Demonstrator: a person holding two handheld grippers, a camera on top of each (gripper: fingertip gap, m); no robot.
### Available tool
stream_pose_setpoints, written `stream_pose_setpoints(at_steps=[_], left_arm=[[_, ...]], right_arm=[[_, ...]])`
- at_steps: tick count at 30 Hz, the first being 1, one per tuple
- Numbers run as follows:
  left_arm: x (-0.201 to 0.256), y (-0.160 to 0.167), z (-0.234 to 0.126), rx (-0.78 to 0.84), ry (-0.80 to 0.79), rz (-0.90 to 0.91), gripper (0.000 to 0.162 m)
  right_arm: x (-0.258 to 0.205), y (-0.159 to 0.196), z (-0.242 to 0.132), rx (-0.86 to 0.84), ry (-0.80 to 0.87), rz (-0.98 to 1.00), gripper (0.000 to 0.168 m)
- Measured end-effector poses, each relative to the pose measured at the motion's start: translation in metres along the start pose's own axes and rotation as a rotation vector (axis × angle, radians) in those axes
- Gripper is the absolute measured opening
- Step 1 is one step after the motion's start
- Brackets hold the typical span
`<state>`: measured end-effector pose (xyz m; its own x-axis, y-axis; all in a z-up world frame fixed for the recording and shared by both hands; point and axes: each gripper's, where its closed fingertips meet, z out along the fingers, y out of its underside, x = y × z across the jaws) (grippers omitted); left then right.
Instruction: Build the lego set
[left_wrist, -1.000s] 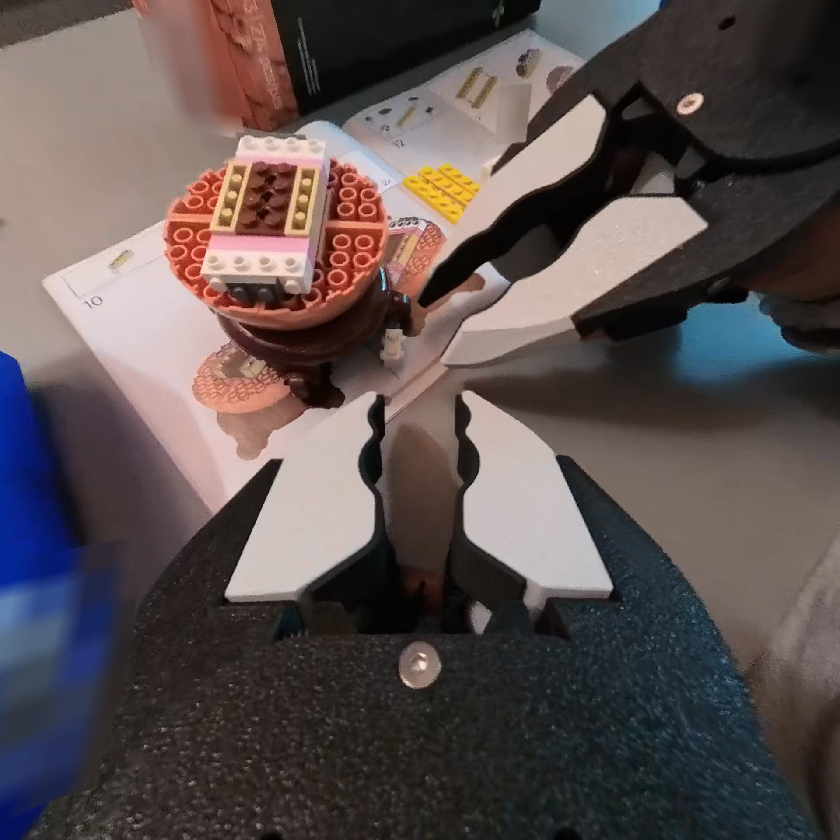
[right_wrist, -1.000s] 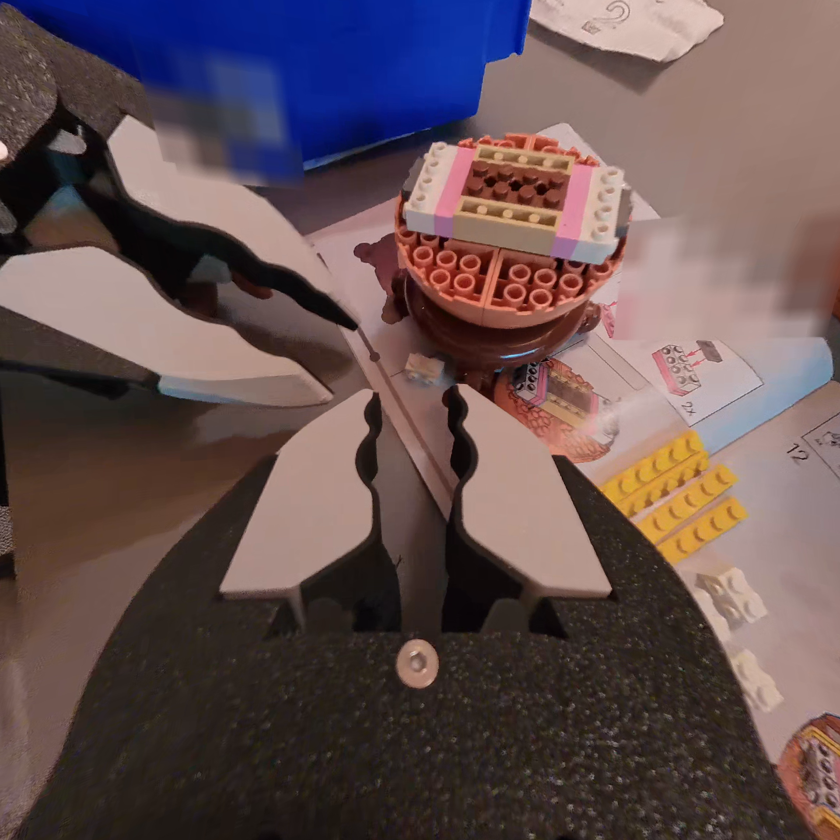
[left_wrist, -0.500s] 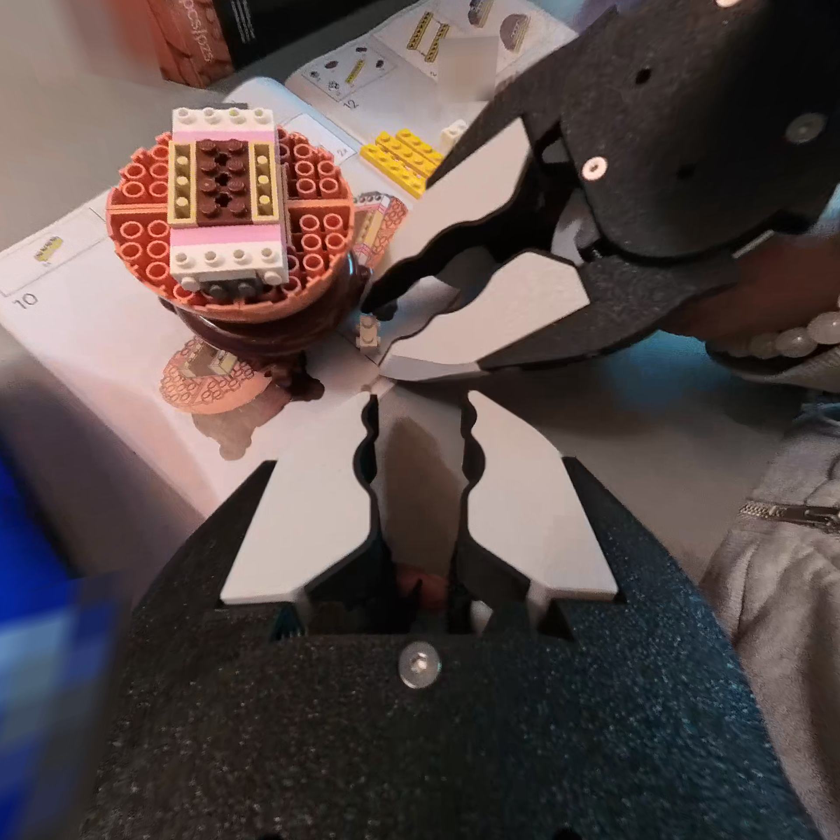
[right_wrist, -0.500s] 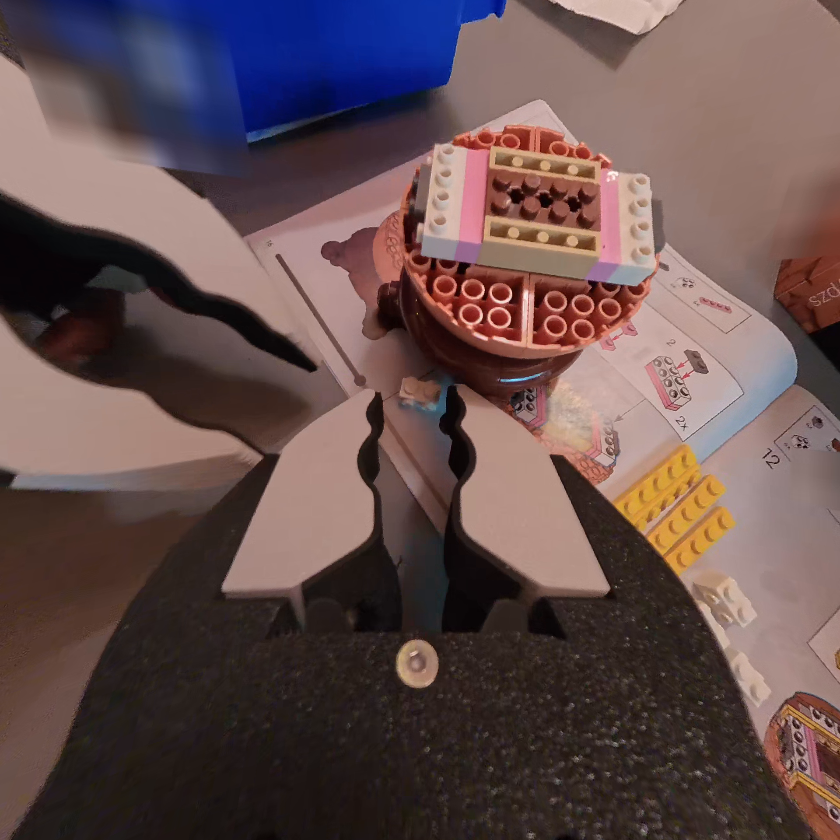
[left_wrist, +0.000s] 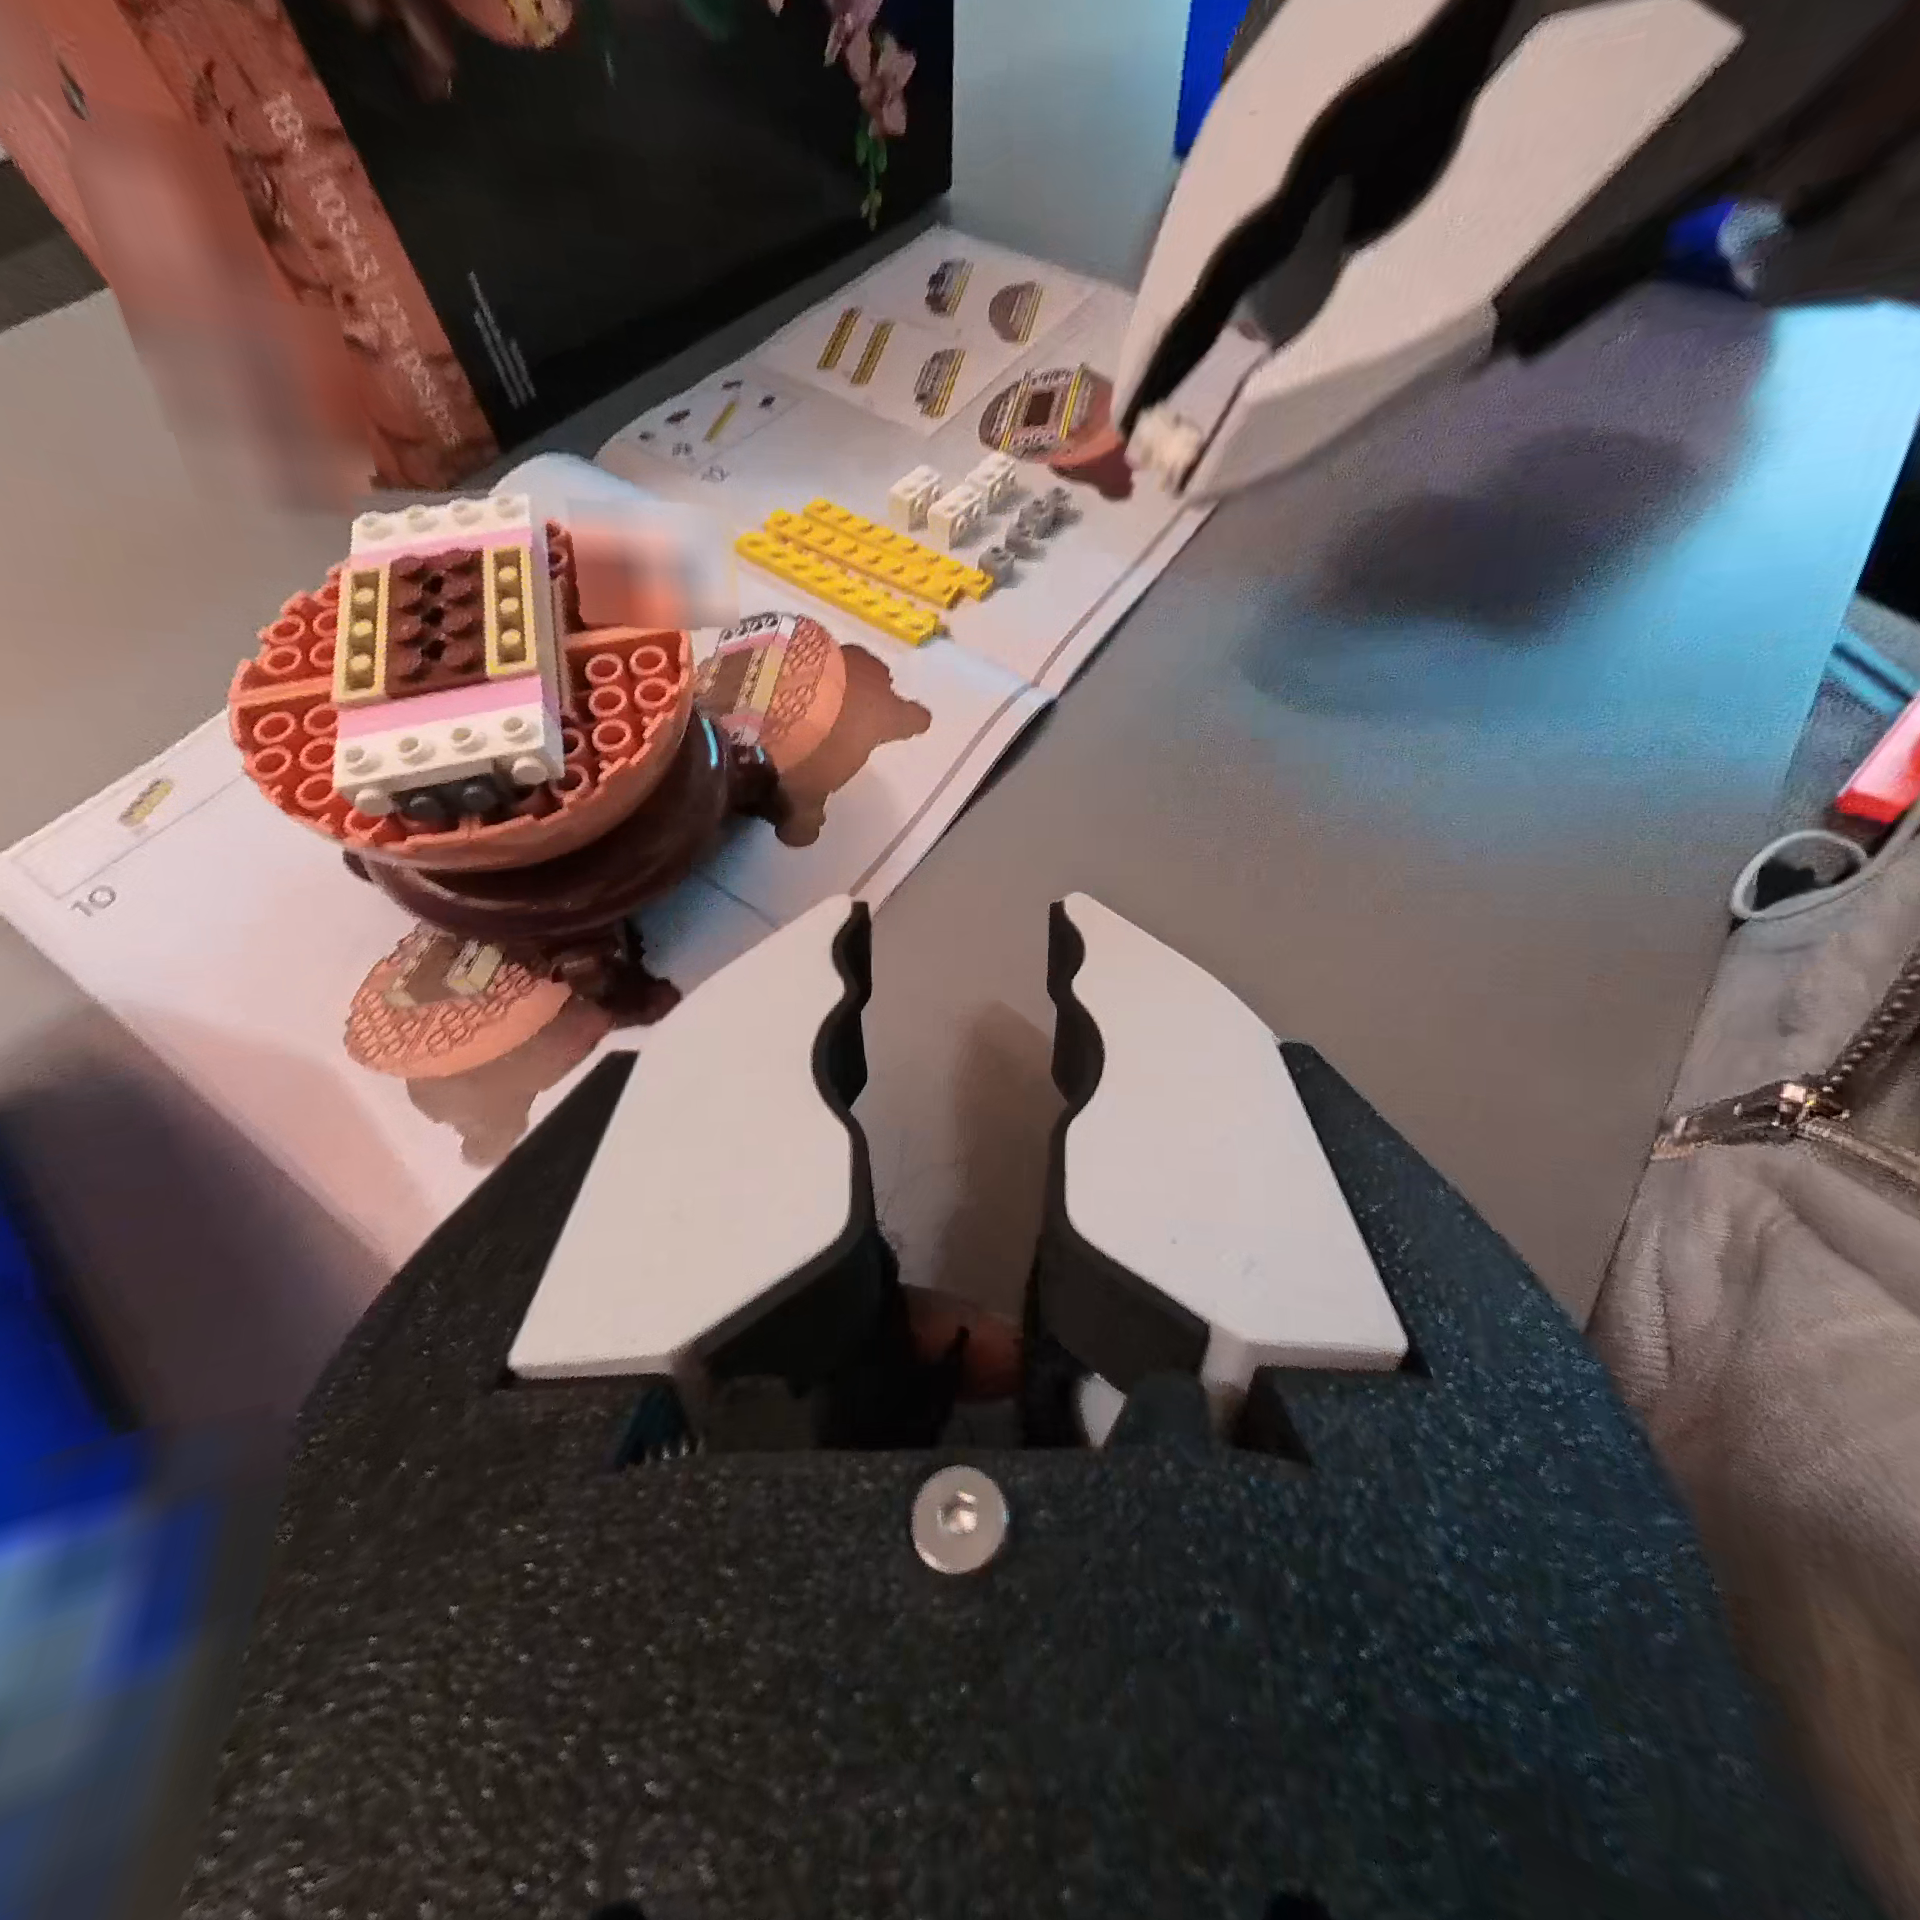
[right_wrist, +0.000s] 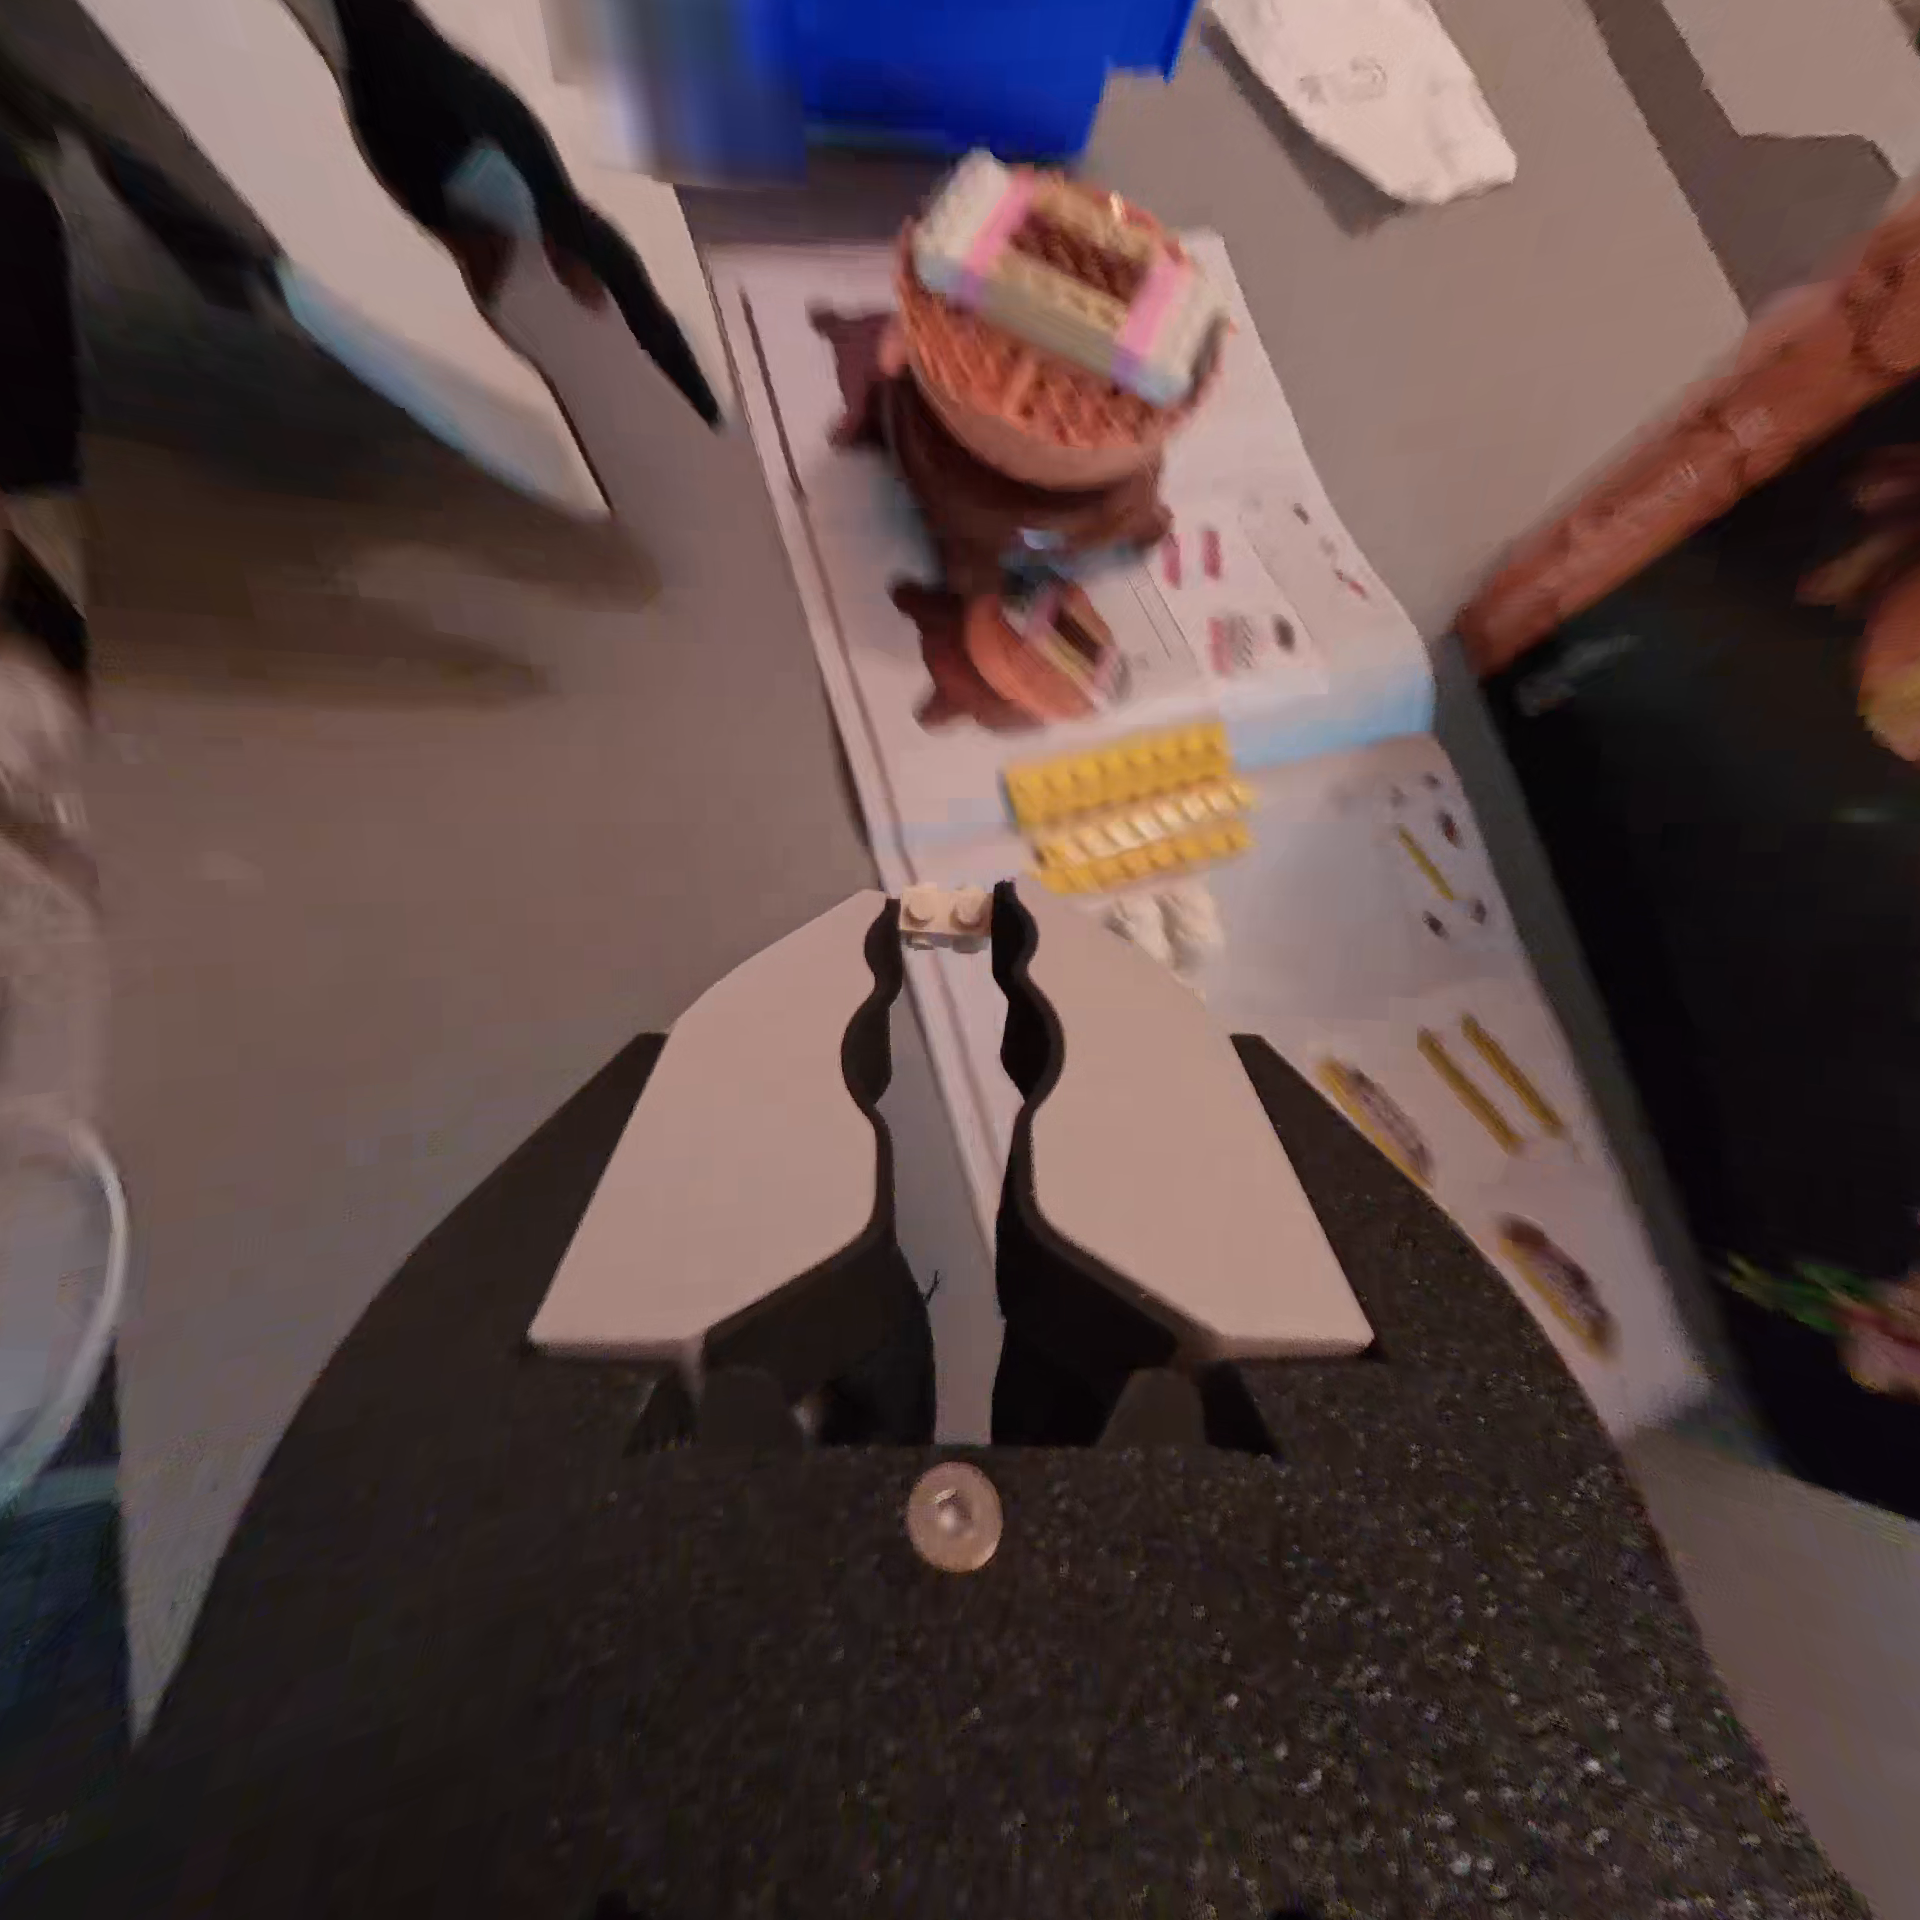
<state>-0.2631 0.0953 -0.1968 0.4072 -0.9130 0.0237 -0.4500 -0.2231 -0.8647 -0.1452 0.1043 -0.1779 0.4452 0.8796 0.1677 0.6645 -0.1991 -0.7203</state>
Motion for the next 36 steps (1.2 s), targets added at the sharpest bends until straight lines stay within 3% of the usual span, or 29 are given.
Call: stream_pose_setpoints(at_steps=[5, 9, 12, 16, 23, 30, 32, 36], left_arm=[[0.007, -0.013, 0.009, 0.066, 0.032, -0.019, 0.032], [0.006, -0.007, 0.017, 0.040, -0.013, 0.004, 0.031], [0.006, -0.004, 0.018, 0.024, -0.055, 0.040, 0.030], [0.004, -0.002, 0.019, 0.006, -0.094, 0.039, 0.030], [0.001, 0.000, 0.020, -0.006, -0.087, -0.017, 0.030], [0.001, 0.000, 0.020, -0.003, -0.048, -0.061, 0.030], [0.001, 0.000, 0.019, 0.001, -0.046, -0.062, 0.030], [0.002, -0.002, 0.017, 0.019, -0.039, -0.059, 0.030]], right_arm=[[0.047, 0.009, -0.020, -0.023, -0.163, -0.171, 0.016], [0.052, 0.023, -0.006, -0.076, -0.459, -0.375, 0.016], [0.057, 0.036, 0.011, -0.111, -0.585, -0.561, 0.016], [0.066, 0.054, 0.028, -0.179, -0.648, -0.758, 0.016], [0.067, 0.060, 0.041, -0.169, -0.692, -0.798, 0.016], [0.076, 0.059, 0.030, -0.189, -0.611, -0.654, 0.017], [0.087, 0.053, 0.030, -0.236, -0.477, -0.446, 0.014], [0.079, 0.052, 0.020, -0.332, -0.308, 0.147, 0.013]])
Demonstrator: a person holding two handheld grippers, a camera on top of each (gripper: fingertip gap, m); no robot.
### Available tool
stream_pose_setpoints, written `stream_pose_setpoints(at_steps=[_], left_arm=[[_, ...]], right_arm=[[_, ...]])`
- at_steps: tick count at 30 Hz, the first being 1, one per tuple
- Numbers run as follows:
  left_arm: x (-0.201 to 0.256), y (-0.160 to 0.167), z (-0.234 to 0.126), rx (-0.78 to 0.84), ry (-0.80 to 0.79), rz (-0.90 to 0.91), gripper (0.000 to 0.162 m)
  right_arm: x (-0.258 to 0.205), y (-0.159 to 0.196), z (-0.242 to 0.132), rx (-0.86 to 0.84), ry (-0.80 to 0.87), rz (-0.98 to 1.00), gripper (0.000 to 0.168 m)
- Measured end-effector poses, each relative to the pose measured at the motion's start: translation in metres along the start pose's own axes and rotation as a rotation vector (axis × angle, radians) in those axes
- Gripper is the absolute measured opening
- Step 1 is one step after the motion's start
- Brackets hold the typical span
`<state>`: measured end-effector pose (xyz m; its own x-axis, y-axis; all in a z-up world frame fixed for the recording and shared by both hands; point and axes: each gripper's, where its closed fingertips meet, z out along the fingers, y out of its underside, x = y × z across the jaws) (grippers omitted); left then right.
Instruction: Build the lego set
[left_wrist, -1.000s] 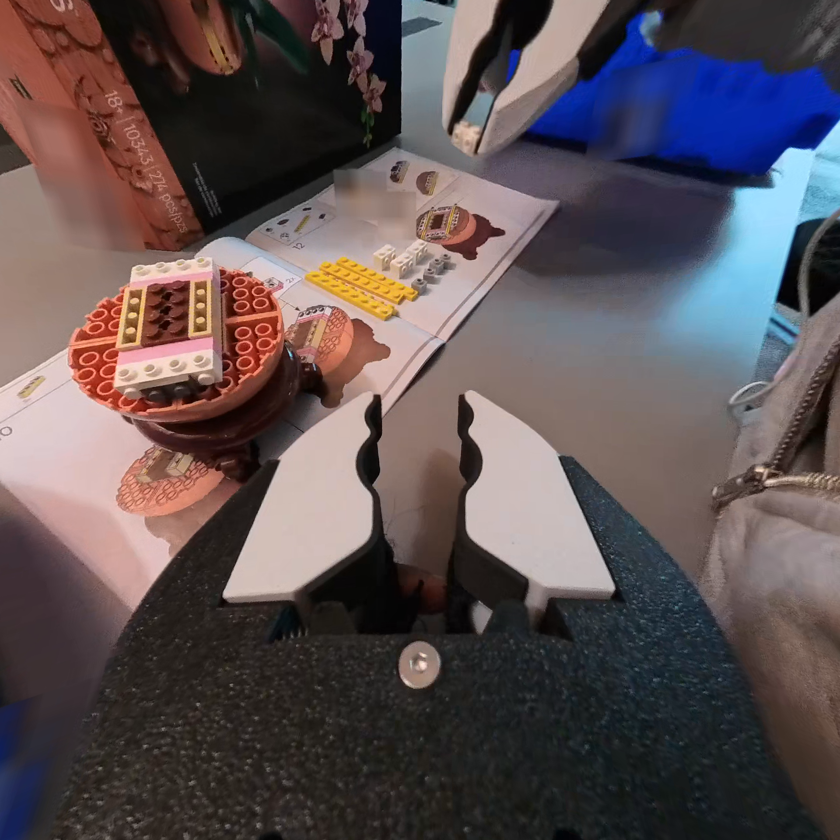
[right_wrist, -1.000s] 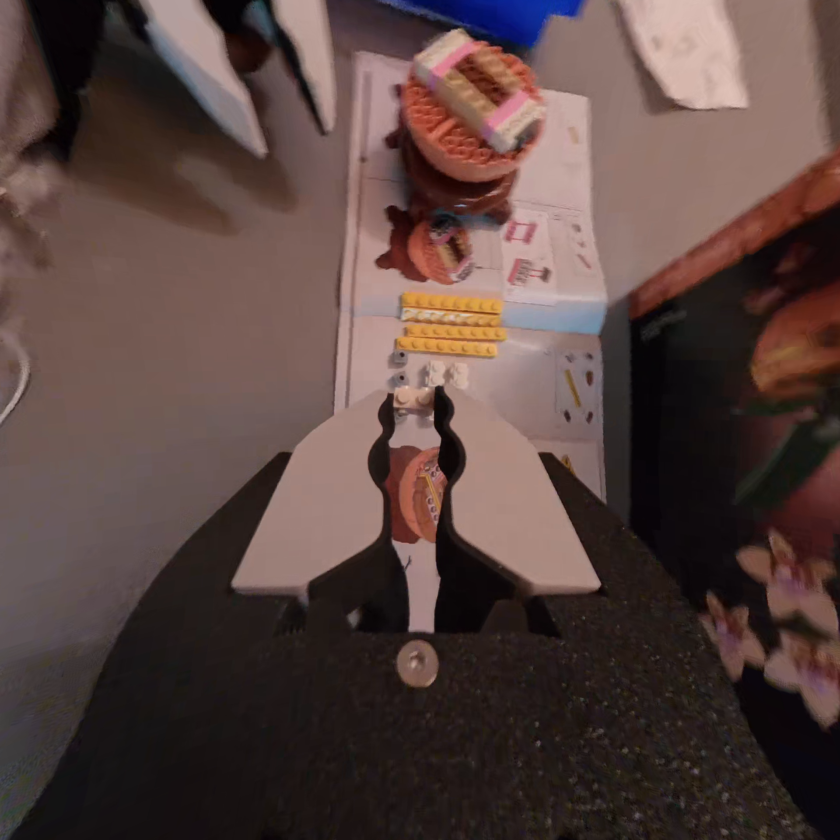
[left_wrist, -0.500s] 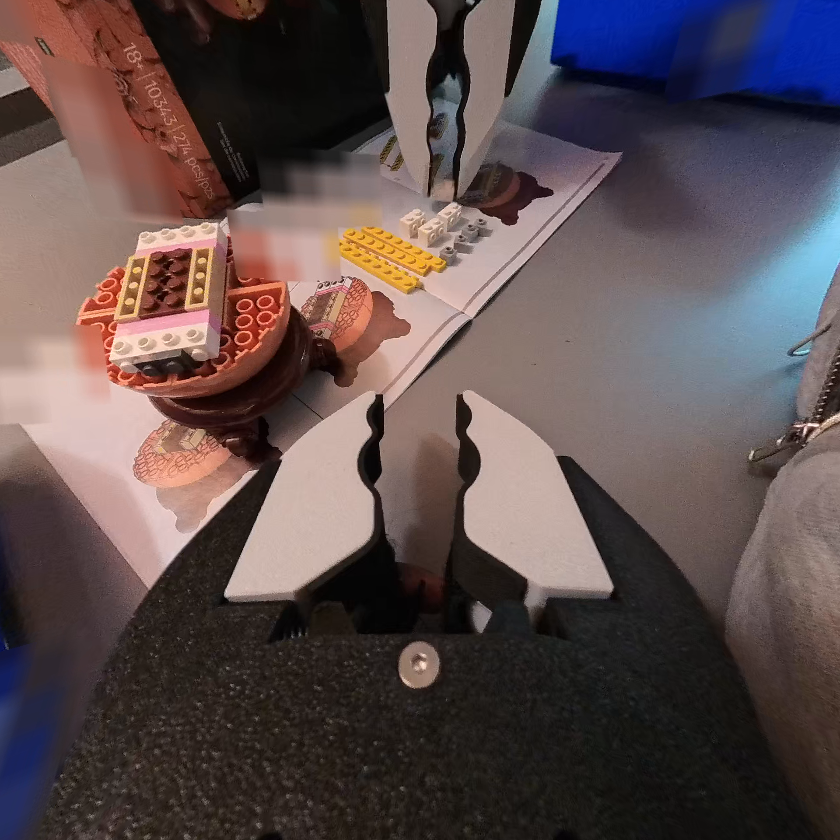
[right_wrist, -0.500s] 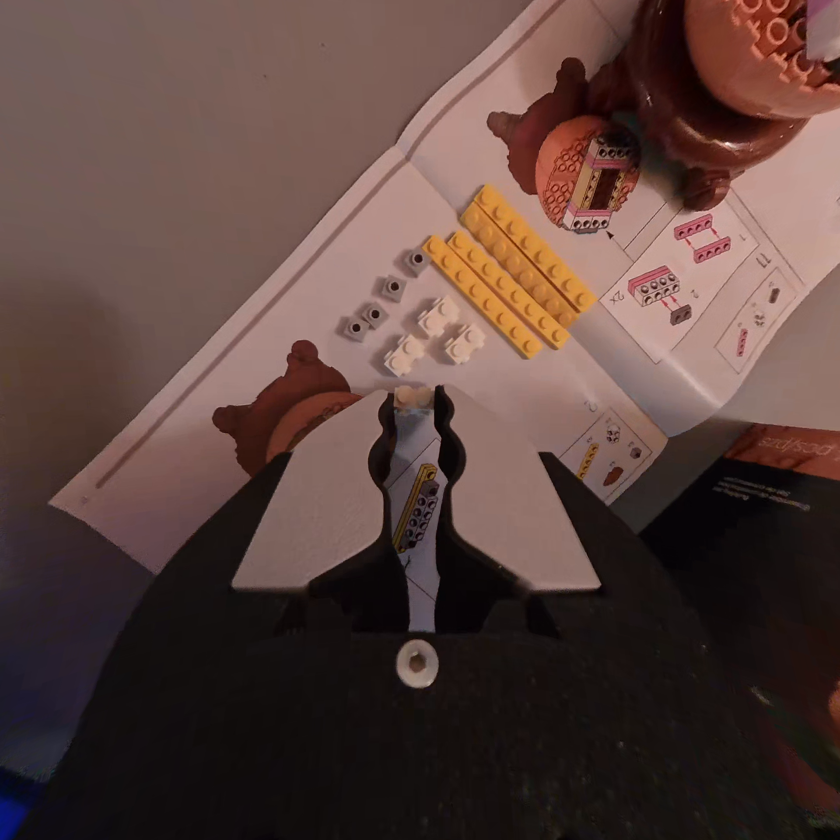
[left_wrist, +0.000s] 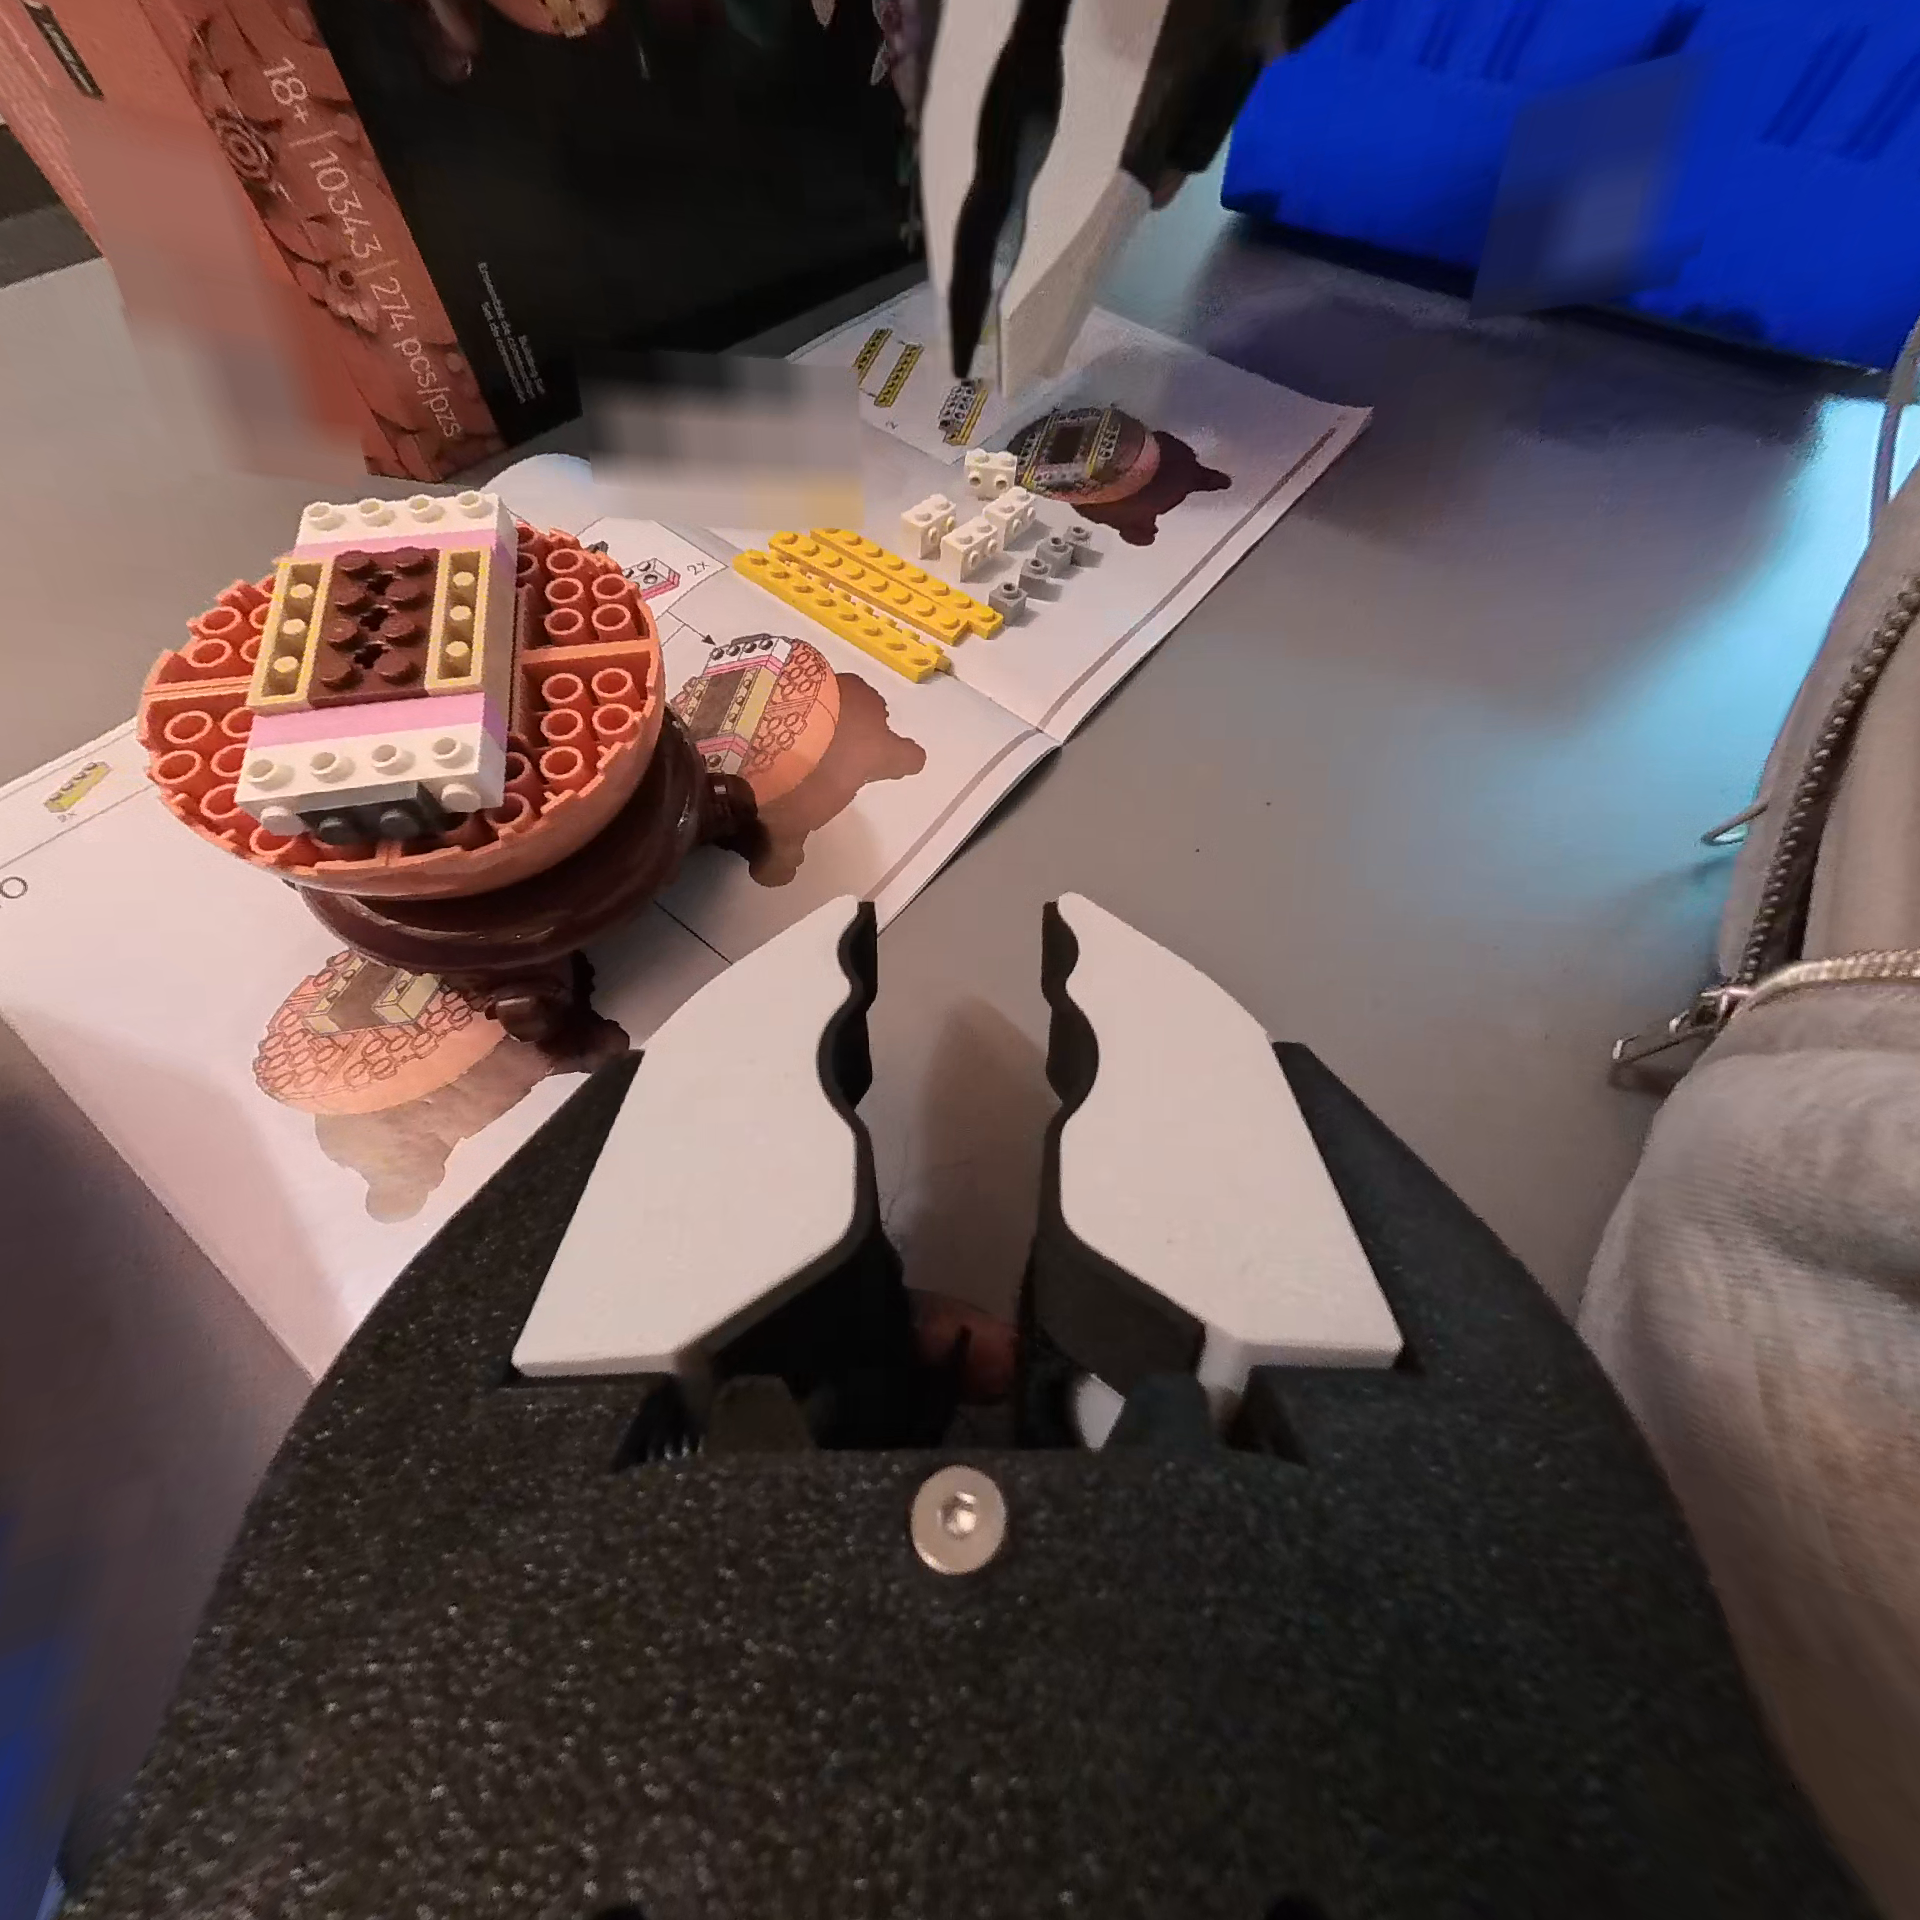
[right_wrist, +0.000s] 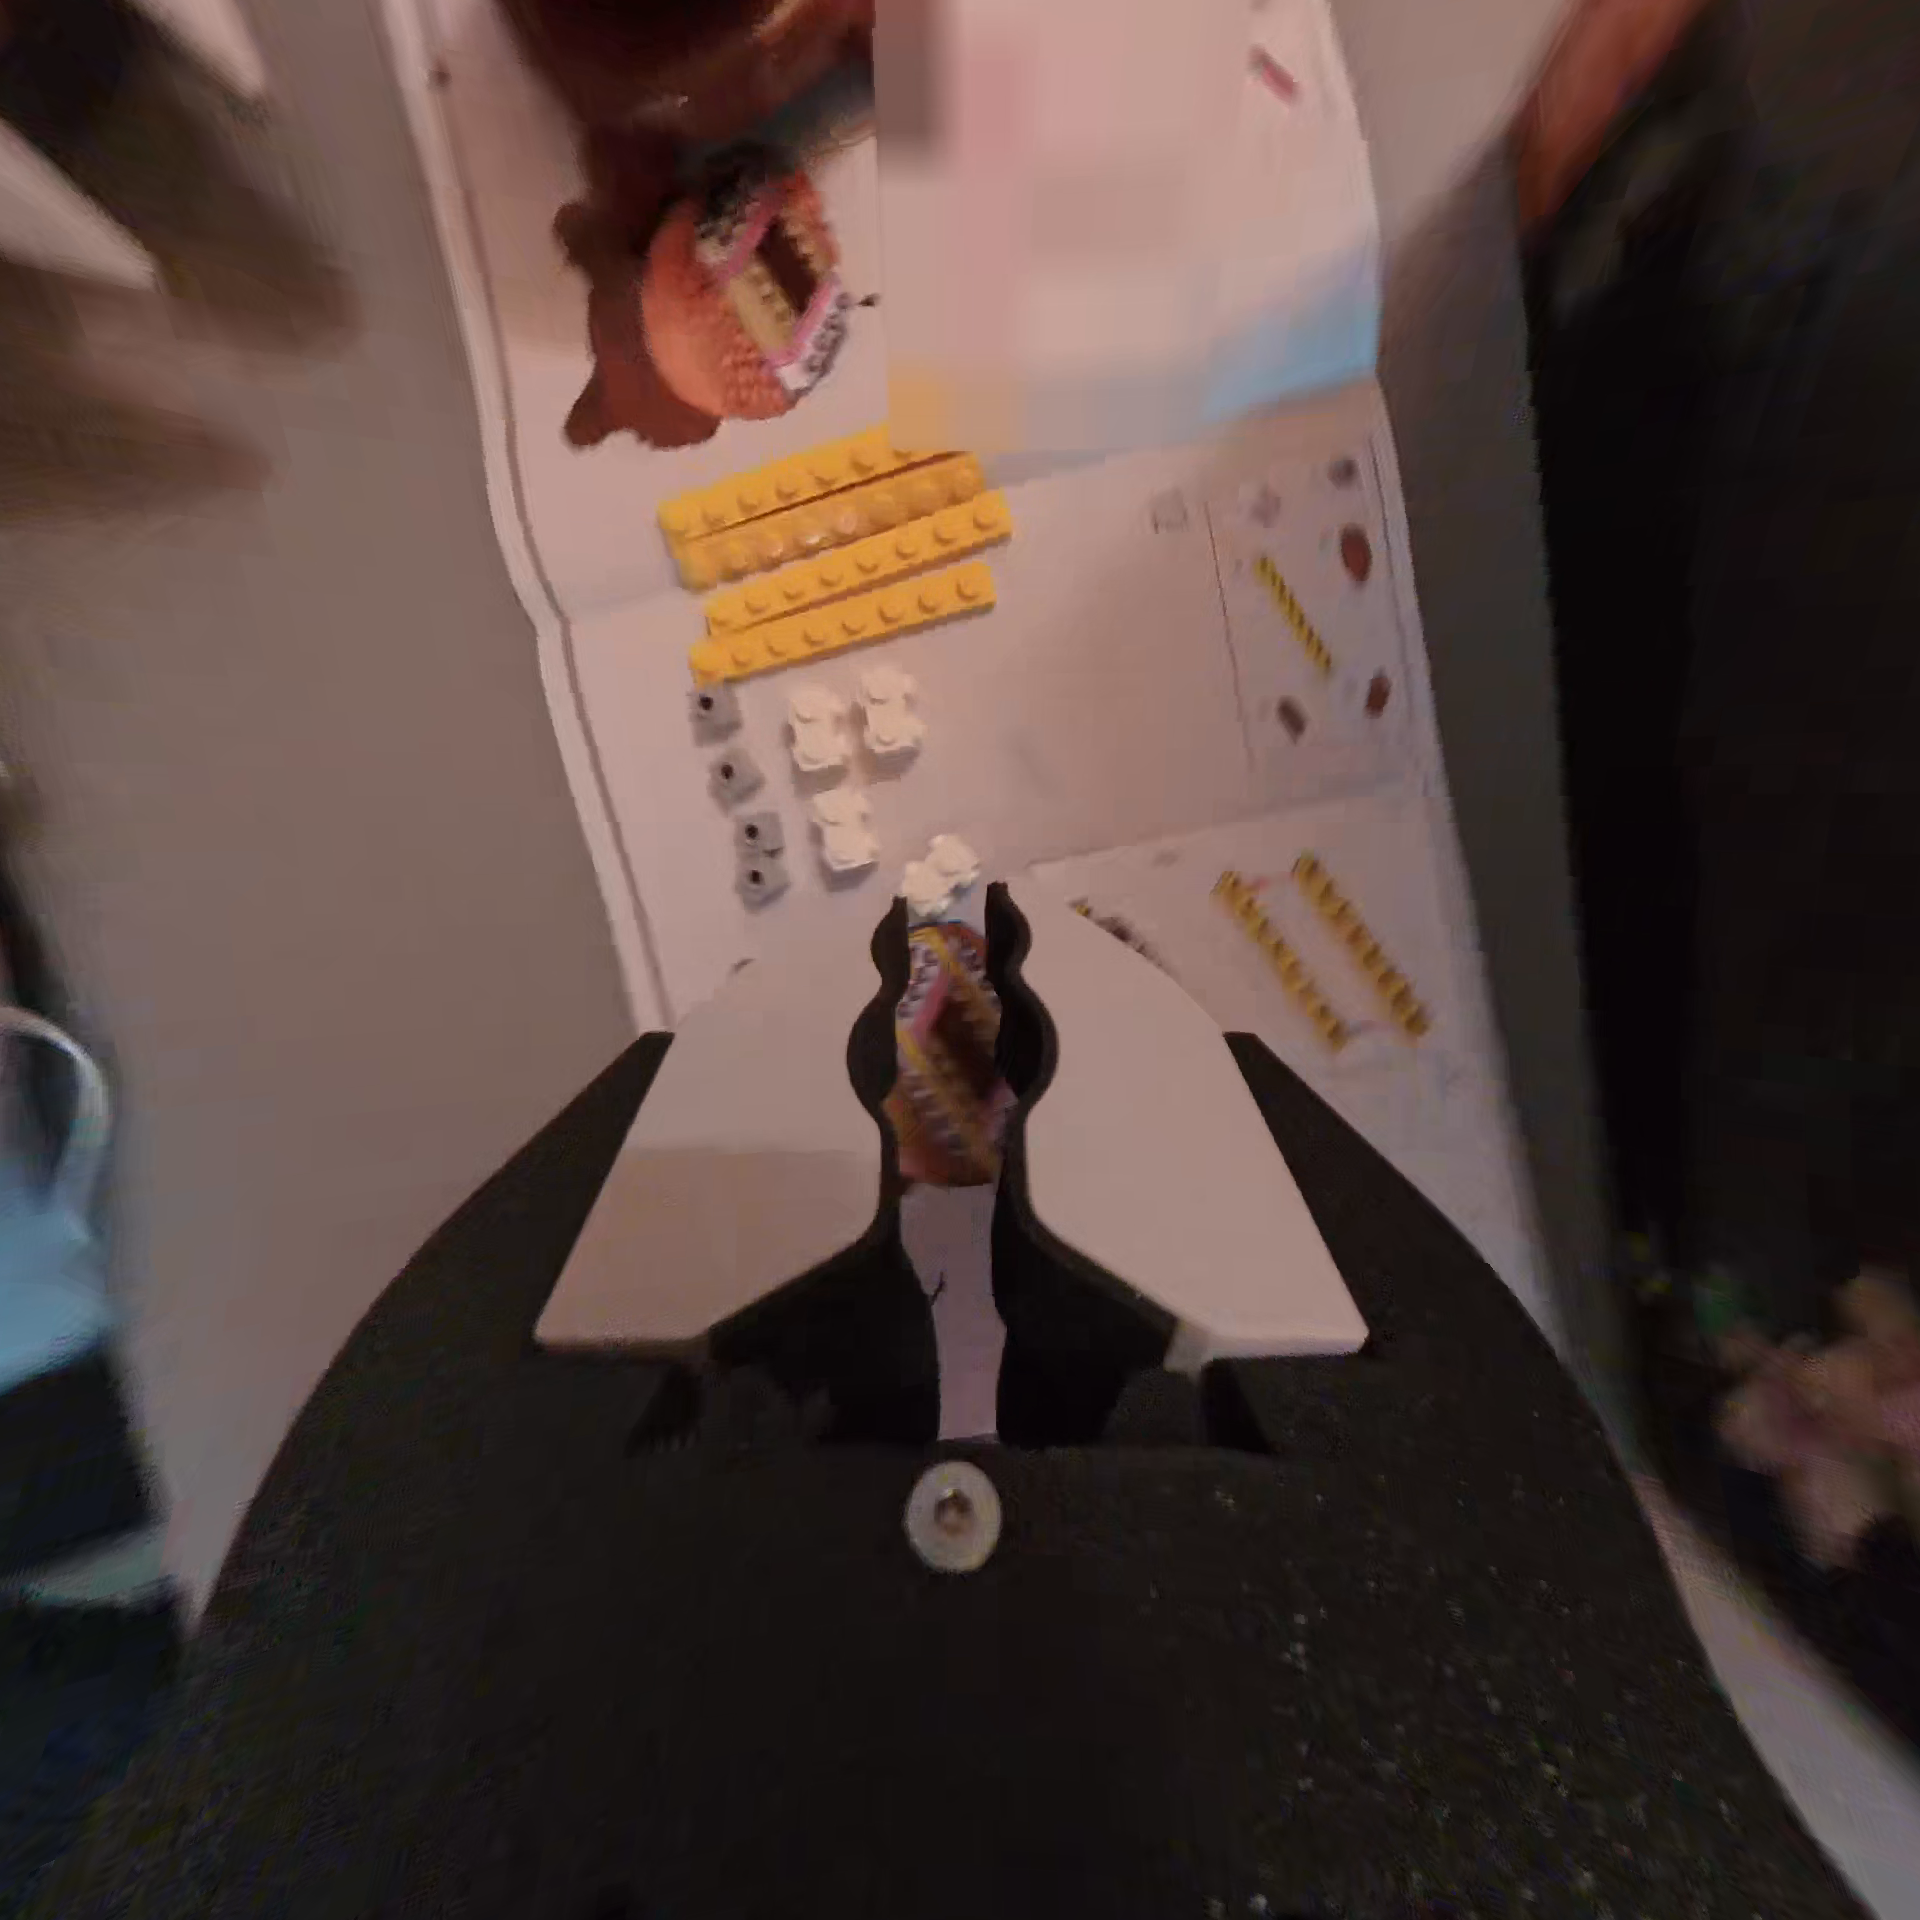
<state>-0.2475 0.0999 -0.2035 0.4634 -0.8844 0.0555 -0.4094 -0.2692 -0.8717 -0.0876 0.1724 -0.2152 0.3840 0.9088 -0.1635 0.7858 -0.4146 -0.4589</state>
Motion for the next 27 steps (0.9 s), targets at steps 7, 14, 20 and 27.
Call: stream_pose_setpoints(at_steps=[7, 14, 20, 27], left_arm=[[0.002, -0.003, -0.003, 0.029, 0.032, -0.011, 0.030], [0.004, -0.005, -0.005, 0.046, 0.095, -0.066, 0.029], [-0.002, -0.009, -0.008, 0.083, 0.091, -0.115, 0.029], [-0.002, -0.009, -0.009, 0.088, 0.113, -0.141, 0.029]], right_arm=[[-0.006, 0.006, -0.001, 0.130, 0.273, 0.345, 0.017], [-0.001, 0.006, 0.010, 0.121, 0.327, 0.388, 0.014], [0.000, 0.003, 0.016, 0.104, 0.271, 0.331, 0.006], [0.005, -0.001, 0.017, 0.025, 0.141, 0.036, 0.004]])
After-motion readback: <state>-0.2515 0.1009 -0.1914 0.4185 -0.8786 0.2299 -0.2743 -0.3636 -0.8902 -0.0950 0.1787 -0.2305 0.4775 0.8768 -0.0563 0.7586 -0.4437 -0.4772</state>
